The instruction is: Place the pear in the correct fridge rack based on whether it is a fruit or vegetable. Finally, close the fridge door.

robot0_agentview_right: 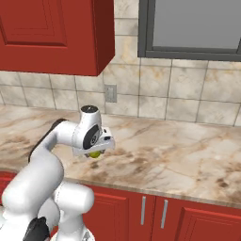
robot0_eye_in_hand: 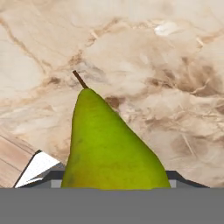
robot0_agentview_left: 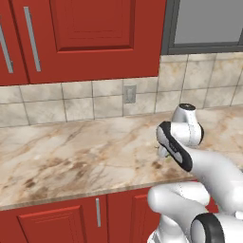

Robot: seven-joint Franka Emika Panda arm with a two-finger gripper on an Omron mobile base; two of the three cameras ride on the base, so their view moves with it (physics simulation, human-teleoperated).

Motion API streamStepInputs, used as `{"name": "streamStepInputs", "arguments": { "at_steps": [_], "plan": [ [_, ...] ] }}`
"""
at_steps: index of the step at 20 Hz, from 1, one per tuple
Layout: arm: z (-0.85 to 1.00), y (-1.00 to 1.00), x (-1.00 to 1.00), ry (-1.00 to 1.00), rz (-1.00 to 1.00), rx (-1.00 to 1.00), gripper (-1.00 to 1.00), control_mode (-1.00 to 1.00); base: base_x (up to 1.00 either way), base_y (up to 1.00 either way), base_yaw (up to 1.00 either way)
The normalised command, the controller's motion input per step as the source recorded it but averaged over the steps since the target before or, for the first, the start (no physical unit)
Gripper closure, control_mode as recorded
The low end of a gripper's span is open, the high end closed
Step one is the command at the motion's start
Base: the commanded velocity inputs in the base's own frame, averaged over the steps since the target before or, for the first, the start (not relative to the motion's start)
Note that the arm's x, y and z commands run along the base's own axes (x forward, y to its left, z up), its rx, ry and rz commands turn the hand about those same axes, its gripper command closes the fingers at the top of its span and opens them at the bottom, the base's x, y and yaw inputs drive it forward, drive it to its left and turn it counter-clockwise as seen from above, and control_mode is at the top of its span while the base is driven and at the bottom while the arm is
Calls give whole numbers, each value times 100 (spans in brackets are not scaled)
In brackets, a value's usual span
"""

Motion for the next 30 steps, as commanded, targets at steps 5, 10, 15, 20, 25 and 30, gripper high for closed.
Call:
{"name": "streamStepInputs", "arguments": {
  "at_steps": [5,10,15,20,25,30],
  "plan": [
    [100,18,-56,-2,0,0,100,-100,0,0,0],
    [100,49,-33,0,0,-3,100,-100,0,0,0],
    [86,39,-4,1,0,-5,100,-100,0,0,0],
    [3,10,1,3,0,-1,100,-100,0,0,0],
    [0,0,0,0,0,0,100,100,-79,-3,12],
    [0,0,0,0,0,0,100,100,-100,-15,30]
  ]
}}
